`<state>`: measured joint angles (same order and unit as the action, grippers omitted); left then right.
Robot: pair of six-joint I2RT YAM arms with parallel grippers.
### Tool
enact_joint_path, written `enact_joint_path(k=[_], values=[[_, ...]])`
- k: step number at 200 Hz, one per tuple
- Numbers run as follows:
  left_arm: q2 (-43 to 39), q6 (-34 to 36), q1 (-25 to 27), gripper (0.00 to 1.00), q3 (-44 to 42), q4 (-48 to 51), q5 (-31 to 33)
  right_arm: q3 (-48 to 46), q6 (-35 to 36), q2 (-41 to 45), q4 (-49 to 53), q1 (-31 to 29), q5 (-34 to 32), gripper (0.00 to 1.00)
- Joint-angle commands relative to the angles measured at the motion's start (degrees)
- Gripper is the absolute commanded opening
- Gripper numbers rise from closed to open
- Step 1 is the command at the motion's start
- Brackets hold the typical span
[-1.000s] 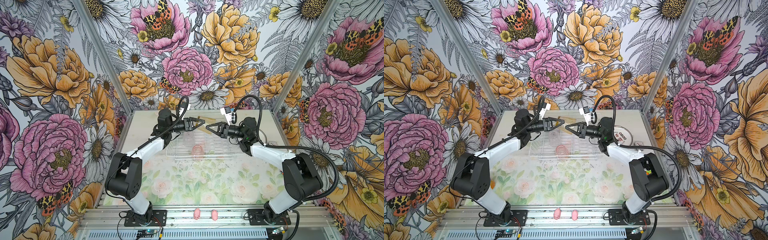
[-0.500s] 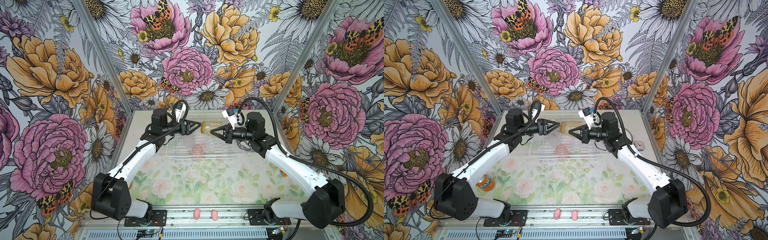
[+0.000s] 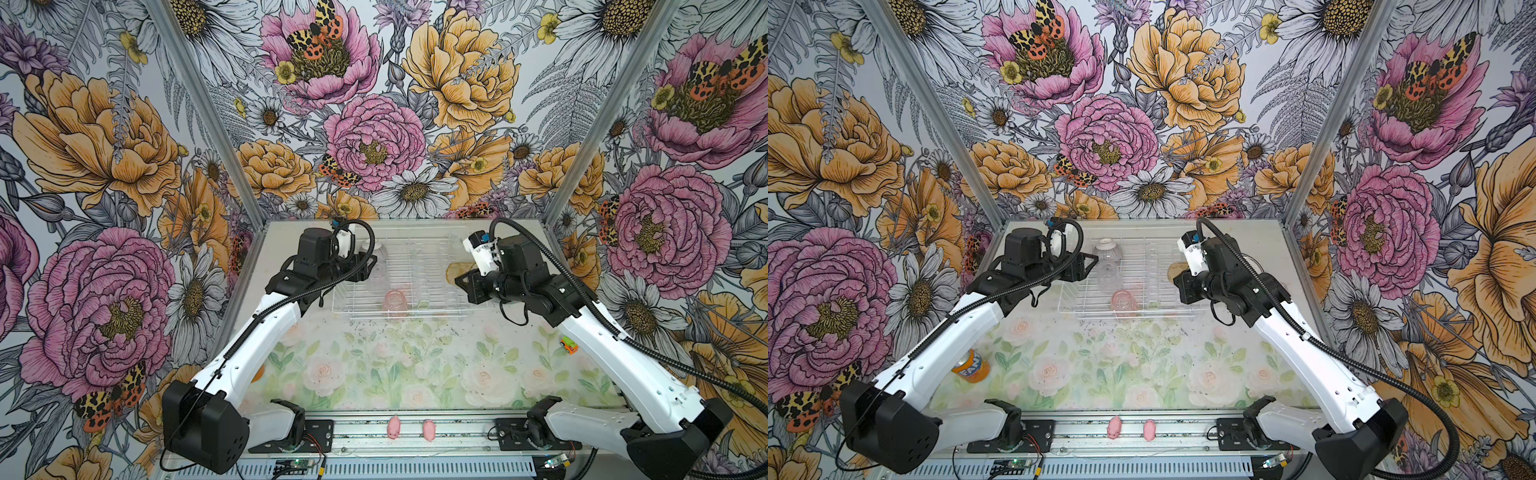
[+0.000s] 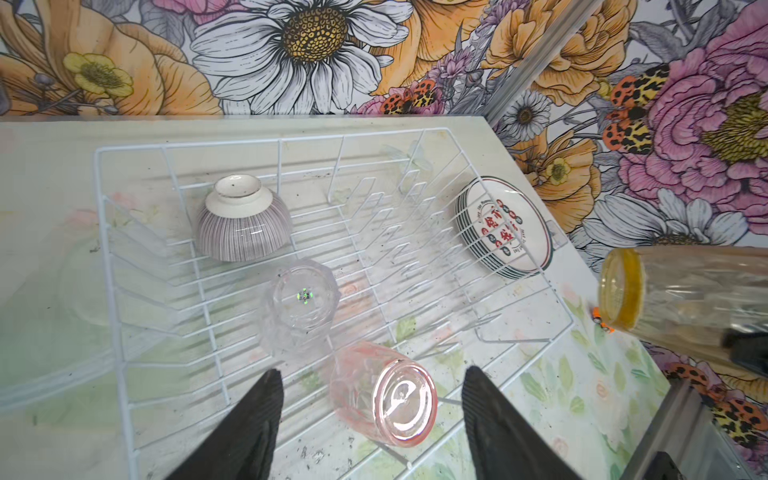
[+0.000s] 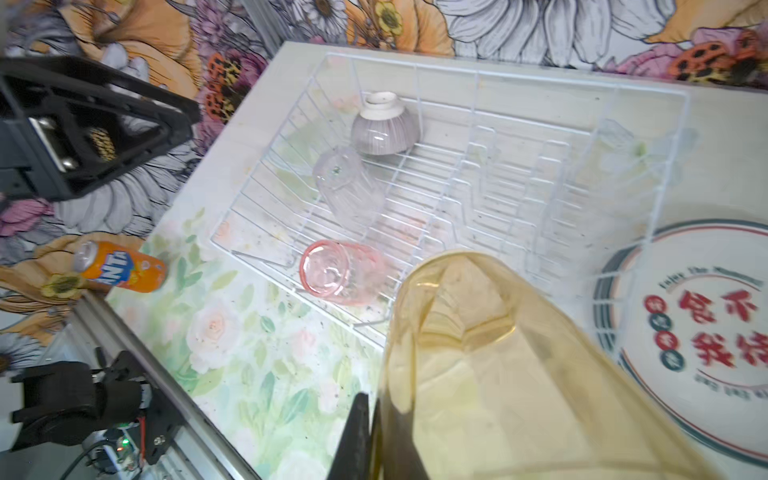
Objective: Unload the mixed dishes from the dish rack
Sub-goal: 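Carry the amber glass away with right gripper while left gripper releases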
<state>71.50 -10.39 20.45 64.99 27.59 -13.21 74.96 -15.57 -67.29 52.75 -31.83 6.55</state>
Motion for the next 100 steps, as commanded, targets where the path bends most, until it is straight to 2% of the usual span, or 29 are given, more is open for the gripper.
enact_joint_path(k=[1,39,76,100], values=[[-1.0,3.0,1.3,0.69,2.0,5.3,9.6,2.7,-1.1,-1.1,15.5,-4.0,-15.4,0.00],[-0.1,3.1,2.4,0.69,2.2,6.8,10.5,-0.2,-3.3,-2.3,18.0,-9.9,-9.5,0.00],[-0.2,2.9,2.2,0.70,1.6,6.7,10.5,-7.1,-7.0,-4.8,17.2,-15.7,-5.6,0.00],[0.5,2.8,2.1,0.70,2.0,6.7,10.0,-12.5,-8.0,-6.5,14.9,-16.3,-5.1,0.00]])
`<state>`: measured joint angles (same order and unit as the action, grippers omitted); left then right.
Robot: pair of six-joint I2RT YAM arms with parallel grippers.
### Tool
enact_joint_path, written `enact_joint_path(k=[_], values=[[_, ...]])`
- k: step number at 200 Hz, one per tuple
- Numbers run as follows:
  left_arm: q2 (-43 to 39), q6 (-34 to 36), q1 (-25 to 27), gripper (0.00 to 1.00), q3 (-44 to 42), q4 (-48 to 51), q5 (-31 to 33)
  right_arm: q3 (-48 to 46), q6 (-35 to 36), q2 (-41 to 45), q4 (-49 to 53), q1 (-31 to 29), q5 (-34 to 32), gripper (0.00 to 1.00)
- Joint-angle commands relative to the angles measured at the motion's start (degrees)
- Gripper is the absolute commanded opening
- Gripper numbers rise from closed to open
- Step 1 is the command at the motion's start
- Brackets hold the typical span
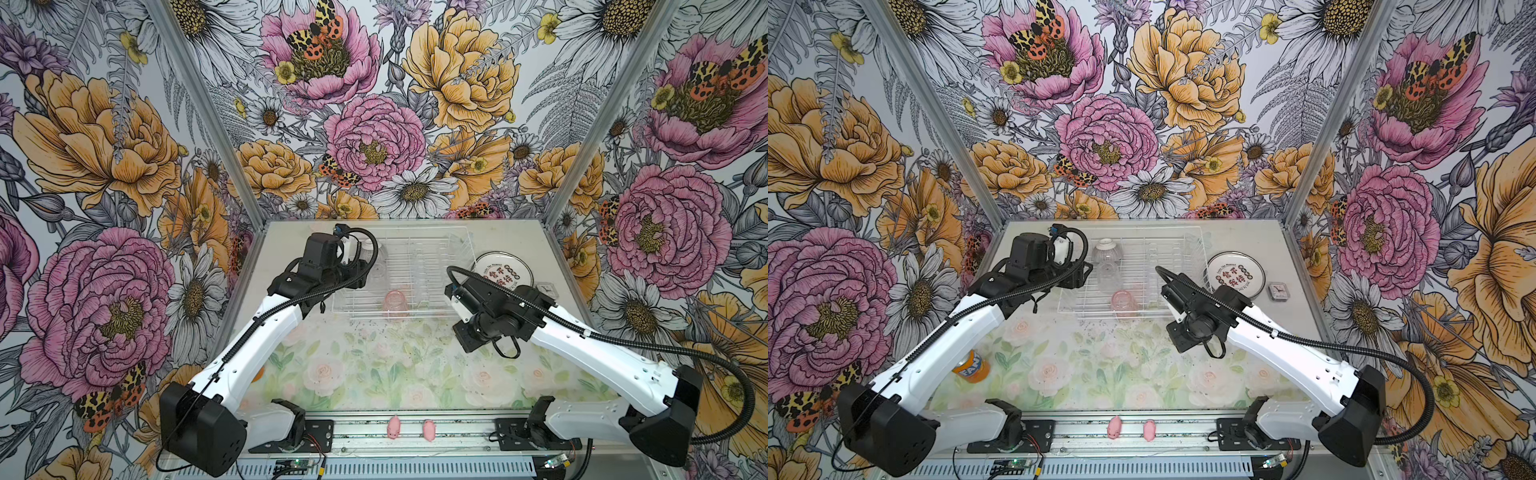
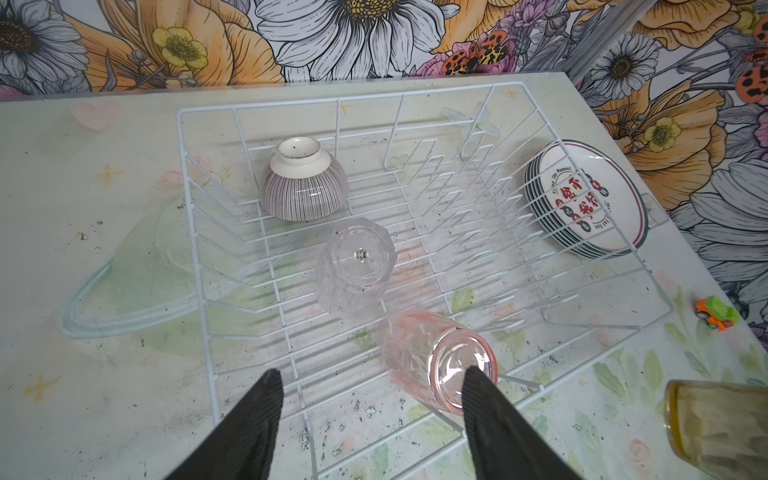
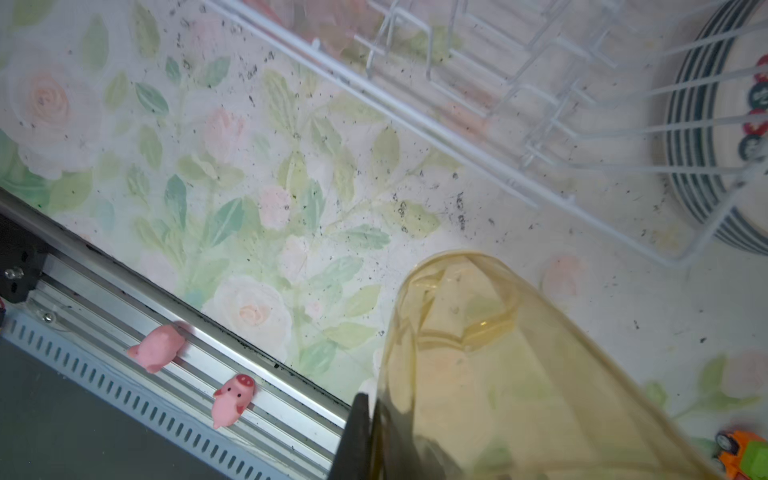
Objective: Unload the mixed dishes from the dish rack
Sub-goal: 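Carry the amber glass away with right gripper while left gripper releases, then lower the amber glass onto the table and open the right gripper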
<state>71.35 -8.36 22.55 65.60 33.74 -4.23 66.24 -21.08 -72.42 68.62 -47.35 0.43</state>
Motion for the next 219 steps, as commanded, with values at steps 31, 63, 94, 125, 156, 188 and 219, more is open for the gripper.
enact_joint_path(k=[31,63,94,125,156,188,219], values=[[1.9,0.7,0.2,0.69,1.9,0.6,0.3,-8.8,-1.8,-4.3,-6.1,-0.2,2.8,0.00],[2.1,0.7,0.4,0.70,2.0,0.6,0.4,-9.8,0.5,-9.3,-9.2,1.4,3.5,0.00],[1.7,0.8,0.3,0.70,1.4,0.7,0.6,-10.3,1.3,-11.5,-11.9,4.3,5.3,0.00],[1.8,1.0,0.0,0.70,1.3,0.7,0.9,-9.7,1.8,-12.3,-12.9,5.6,4.9,0.00],[2.5,1.1,0.0,0.70,1.7,0.7,0.7,-7.3,2.8,-14.5,-12.9,6.0,3.0,0.00],[2.6,1.3,-0.1,0.70,1.6,0.7,0.7,-5.7,4.1,-16.5,-12.9,6.8,2.2,0.00],[2.8,1.4,-0.4,0.70,1.7,0.7,0.4,-4.6,5.0,-17.6,-12.9,7.4,1.9,0.00]])
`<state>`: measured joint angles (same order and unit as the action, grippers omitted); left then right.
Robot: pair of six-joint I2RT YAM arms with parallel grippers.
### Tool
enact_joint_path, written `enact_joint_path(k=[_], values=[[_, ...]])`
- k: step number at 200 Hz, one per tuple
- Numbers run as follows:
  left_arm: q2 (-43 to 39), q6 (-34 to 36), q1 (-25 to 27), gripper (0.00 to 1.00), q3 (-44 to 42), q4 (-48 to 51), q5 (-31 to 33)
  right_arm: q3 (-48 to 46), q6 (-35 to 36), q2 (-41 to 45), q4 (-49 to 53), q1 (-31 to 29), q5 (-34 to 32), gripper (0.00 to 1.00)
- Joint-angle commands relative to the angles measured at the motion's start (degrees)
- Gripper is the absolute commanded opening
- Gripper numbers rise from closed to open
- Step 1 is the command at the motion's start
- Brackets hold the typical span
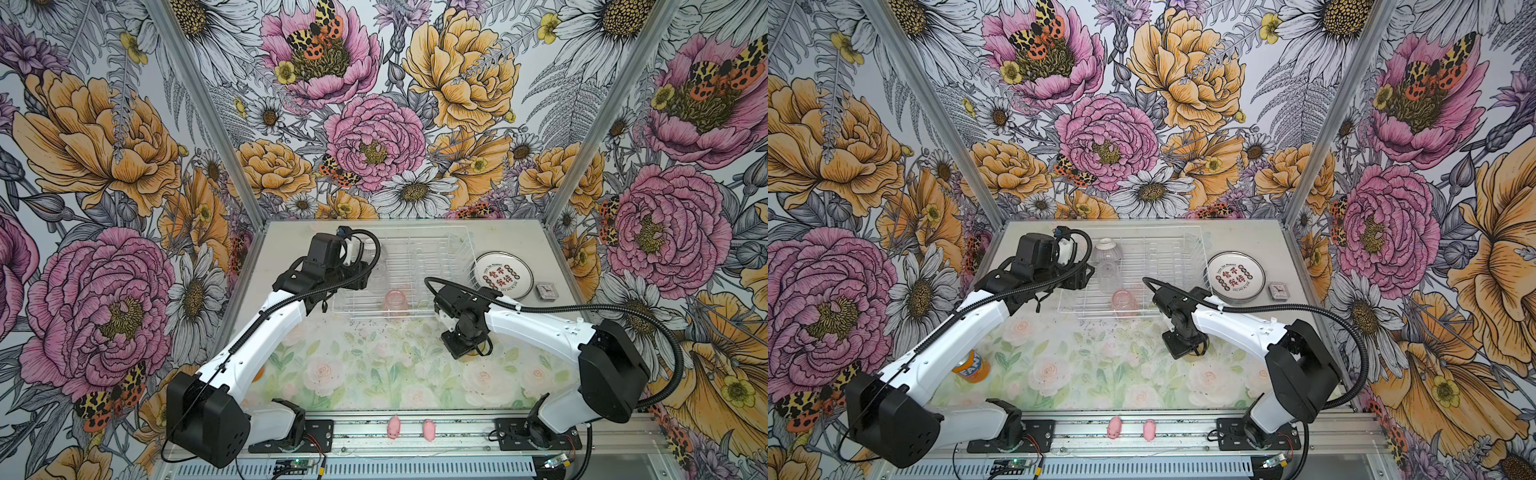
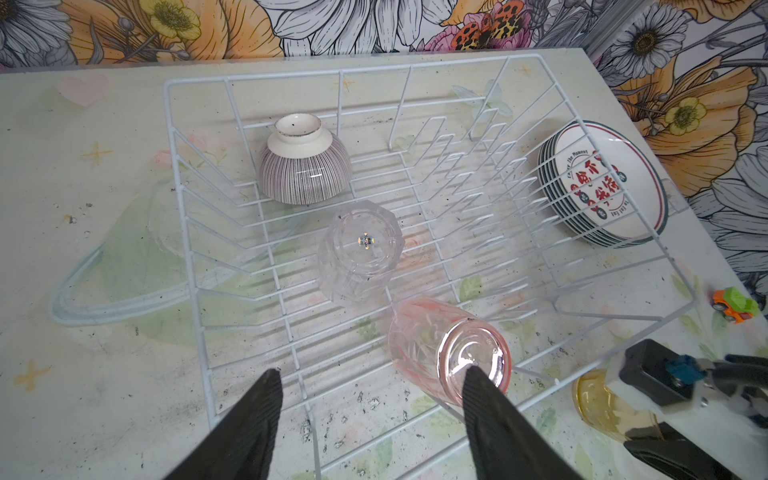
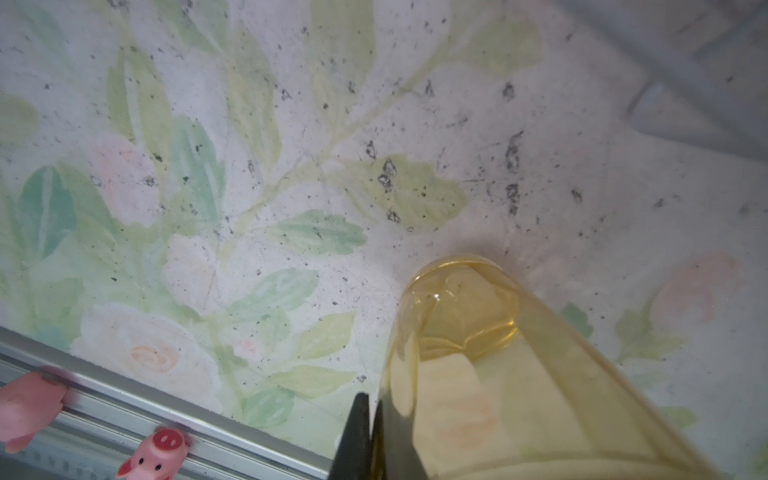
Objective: Unload the mixed dishes from the dish rack
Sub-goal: 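Lower the amber glass onto the table and open the right gripper, then lower left gripper over the pink glass while right gripper rises toward the rack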
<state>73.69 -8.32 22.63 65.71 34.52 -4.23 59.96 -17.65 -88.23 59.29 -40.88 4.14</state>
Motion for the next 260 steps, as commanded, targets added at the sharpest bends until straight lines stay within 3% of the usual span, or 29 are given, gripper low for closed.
enact_joint_path(k=[1,29,68,172,206,260], values=[[0.5,1.3,-0.5,0.70,1.6,-0.1,0.4,1.7,1.5,-1.8,-3.6,0.9,-1.8,0.00],[1.0,1.4,-0.5,0.70,1.9,0.2,0.0,2.0,1.9,-2.5,-3.4,1.2,-1.0,0.00],[1.3,1.6,-0.2,0.70,2.4,0.9,0.1,2.0,1.9,-1.4,-3.5,1.2,-0.7,0.22],[3.5,2.4,3.8,0.71,4.0,4.3,1.6,5.5,1.2,10.9,-1.7,1.4,1.4,0.51],[4.7,3.4,6.9,0.78,4.8,5.8,2.1,8.7,1.5,16.9,-1.7,1.5,6.0,0.57],[10.0,4.4,13.8,0.81,8.2,7.0,4.3,11.9,2.6,20.8,-2.4,4.7,-0.3,0.60]])
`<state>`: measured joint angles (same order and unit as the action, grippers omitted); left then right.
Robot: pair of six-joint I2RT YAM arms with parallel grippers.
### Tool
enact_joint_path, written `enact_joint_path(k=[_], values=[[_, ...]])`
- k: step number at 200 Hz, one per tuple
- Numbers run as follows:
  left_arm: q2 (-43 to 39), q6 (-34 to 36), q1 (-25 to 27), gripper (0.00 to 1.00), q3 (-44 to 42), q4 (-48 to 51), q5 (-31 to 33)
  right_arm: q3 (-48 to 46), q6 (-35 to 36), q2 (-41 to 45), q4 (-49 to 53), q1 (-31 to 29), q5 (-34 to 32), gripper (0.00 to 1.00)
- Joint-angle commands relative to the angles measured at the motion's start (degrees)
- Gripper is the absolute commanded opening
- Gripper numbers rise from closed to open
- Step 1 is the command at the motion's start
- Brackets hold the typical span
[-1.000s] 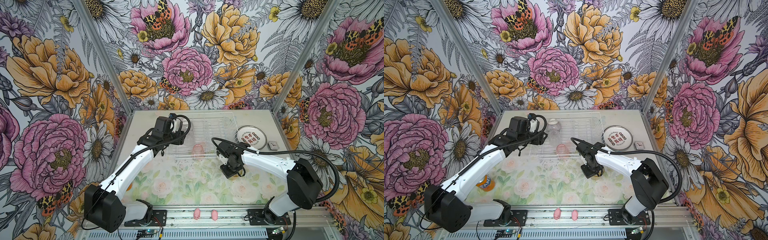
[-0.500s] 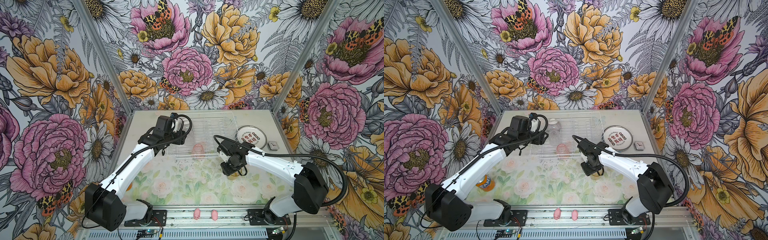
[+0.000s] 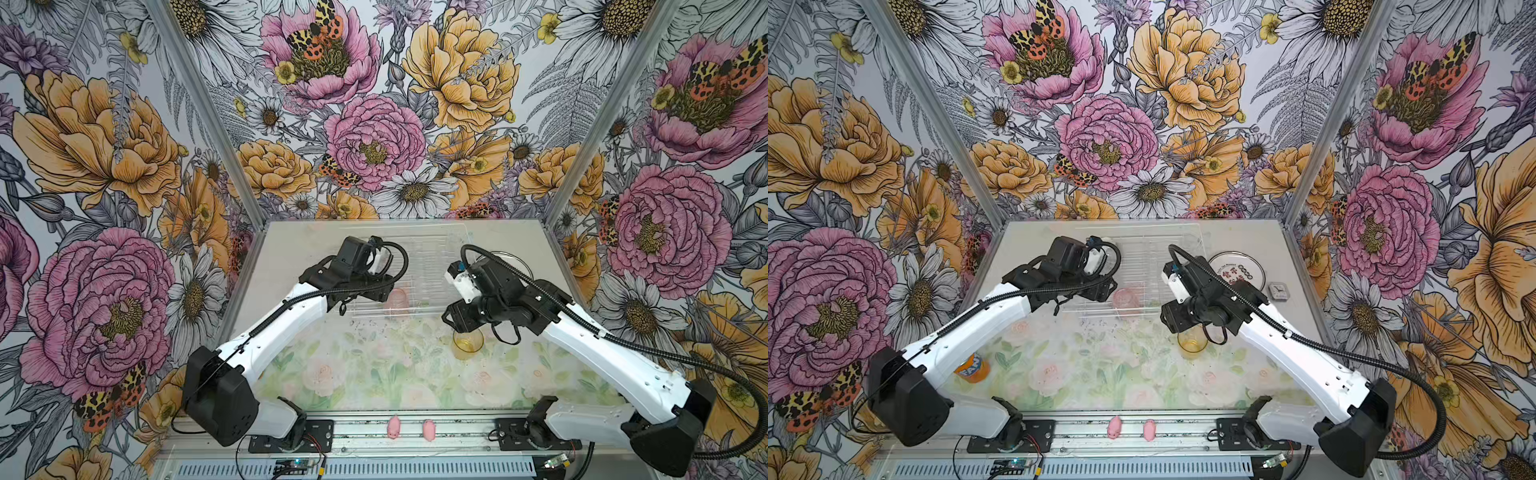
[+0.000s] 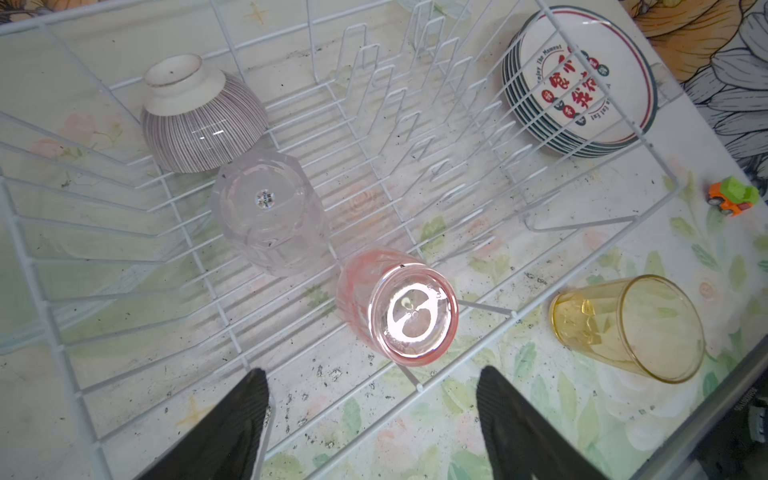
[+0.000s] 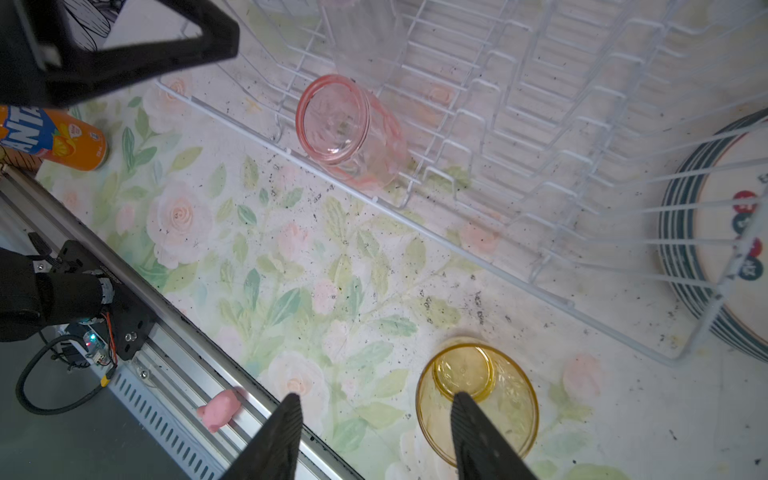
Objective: Unload the mixed dishes from the dish rack
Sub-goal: 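Lower left gripper over the pink glass while right gripper rises toward the rack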
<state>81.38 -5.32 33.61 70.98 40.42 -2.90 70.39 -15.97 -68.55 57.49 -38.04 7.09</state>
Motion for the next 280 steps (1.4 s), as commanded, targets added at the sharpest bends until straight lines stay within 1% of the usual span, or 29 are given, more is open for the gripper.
enact_joint_path(k=[1,15,28,56,87,138,188,233,280], values=[[2.5,1.3,2.9,0.81,3.0,1.2,3.1,1.5,0.9,1.2,-0.7,2.0,-3.3,0.60],[4.6,1.1,4.1,0.82,4.2,1.8,4.5,1.5,0.9,2.1,-1.6,3.8,-3.8,0.60],[6.4,0.8,4.8,0.83,5.2,1.9,4.5,1.5,0.9,3.3,-3.3,5.9,-3.7,0.60],[9.8,-0.3,5.5,0.84,7.3,3.1,6.2,1.7,0.9,5.2,-7.1,10.6,-3.0,0.62],[11.8,-0.8,5.9,0.88,9.2,5.4,8.0,1.9,1.1,5.3,-9.6,13.5,-1.6,0.62],[14.1,-2.1,6.5,0.88,9.0,5.5,7.7,0.4,1.4,5.4,-11.6,15.9,0.2,0.62],[17.4,-2.8,7.2,0.88,10.7,5.6,7.2,-0.7,1.7,6.0,-12.6,17.4,1.3,0.62],[20.3,-3.0,7.4,0.87,12.6,8.0,10.1,-1.7,2.0,6.2,-13.2,18.4,2.3,0.62],[22.3,-2.8,7.4,0.87,14.1,9.1,10.6,-2.4,2.2,6.0,-13.9,19.3,3.0,0.62]])
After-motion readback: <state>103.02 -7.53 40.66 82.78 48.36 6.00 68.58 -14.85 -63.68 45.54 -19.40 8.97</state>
